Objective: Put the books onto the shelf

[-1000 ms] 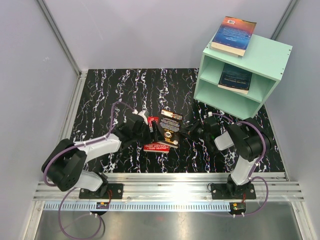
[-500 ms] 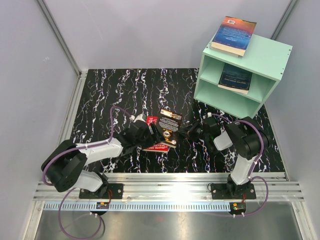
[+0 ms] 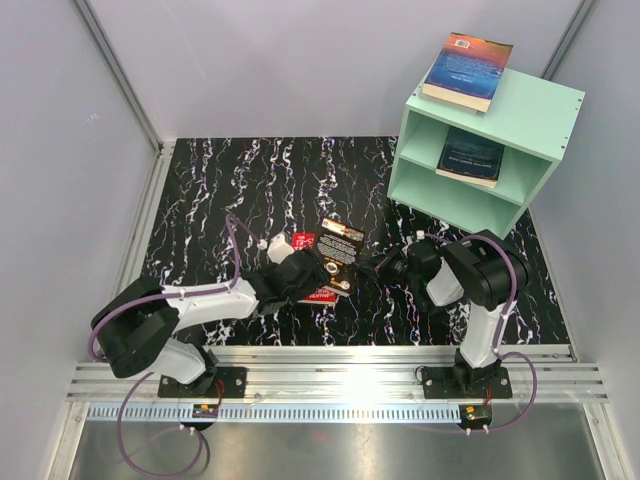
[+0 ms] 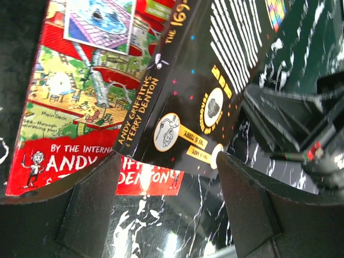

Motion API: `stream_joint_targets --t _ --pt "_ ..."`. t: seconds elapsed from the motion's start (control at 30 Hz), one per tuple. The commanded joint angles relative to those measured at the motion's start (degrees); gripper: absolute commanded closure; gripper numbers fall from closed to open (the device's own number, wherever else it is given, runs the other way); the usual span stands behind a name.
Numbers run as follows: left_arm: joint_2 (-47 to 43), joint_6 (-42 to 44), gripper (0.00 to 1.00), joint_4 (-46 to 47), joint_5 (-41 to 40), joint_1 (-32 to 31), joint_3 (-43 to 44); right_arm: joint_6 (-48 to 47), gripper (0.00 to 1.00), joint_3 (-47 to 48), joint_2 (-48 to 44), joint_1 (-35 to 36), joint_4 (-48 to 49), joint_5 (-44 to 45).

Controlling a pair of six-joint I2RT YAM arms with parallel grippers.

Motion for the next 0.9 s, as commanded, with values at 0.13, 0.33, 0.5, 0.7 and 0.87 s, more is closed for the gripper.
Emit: stream_joint_targets --t 0.13,0.33,0.5,0.7,0.87 --pt "4.57 -4.72 0.29 -4.97 -10.98 -1.43 1.39 2.59 1.00 -5.07 6.18 2.20 4.17 -4.07" --pt "7.12 -3.23 0.42 -3.29 -12.74 -1.51 3.67 2.59 1.00 -6.83 5.75 2.64 6.29 -4.69" --pt "7.91 -2.70 0.57 -3.21 -12.83 -1.60 5.08 2.42 1.00 -7.19 4.96 2.90 6.20 -4.78" --pt "5.11 -1.82 0.77 -3.38 -14.67 -1.51 4.47 2.42 1.00 -6.92 5.22 3.34 6.20 -4.95" --pt "1.07 1.51 1.00 -3.65 -16.43 -1.51 4.64 2.68 1.00 -7.19 4.96 3.78 6.81 -4.95"
